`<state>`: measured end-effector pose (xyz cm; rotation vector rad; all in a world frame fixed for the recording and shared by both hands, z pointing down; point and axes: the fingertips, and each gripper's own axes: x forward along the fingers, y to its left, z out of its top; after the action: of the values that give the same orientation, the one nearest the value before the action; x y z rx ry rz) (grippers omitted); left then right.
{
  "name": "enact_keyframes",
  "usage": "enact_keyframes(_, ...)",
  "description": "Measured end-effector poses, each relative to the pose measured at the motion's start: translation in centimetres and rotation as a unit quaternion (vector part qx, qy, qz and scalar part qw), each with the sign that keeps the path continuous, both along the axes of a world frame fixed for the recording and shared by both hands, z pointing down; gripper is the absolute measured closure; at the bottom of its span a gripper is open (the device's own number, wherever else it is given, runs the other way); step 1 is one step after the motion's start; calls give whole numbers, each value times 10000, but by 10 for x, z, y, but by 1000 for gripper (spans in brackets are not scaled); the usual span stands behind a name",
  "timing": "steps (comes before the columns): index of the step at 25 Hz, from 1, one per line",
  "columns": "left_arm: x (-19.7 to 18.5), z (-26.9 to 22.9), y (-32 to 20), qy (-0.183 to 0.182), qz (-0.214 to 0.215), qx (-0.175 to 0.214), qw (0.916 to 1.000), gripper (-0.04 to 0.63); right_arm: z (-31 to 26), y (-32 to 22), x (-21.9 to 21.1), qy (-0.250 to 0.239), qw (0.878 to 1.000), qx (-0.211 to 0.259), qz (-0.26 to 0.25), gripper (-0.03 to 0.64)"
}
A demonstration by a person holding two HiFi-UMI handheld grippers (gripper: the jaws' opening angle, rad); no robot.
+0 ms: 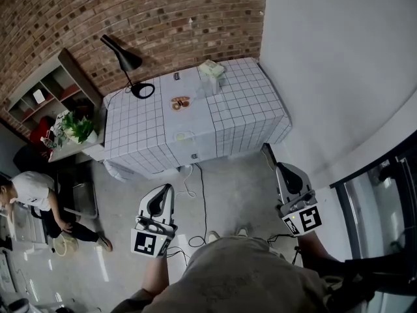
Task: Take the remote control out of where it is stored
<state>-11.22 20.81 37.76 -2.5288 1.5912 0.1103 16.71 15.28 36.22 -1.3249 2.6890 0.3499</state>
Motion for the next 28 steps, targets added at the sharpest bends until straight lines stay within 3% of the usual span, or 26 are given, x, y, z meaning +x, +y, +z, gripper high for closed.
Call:
enact_keyframes(24, 11, 17, -18, -192, -48, -233, 9995, 591, 6, -10, 10, 79, 9999, -44, 67, 603)
enact_keyframes(28, 21, 19, -20, -352, 53, -239, 9991, 591, 5, -13, 14, 82, 9999, -53, 68, 603)
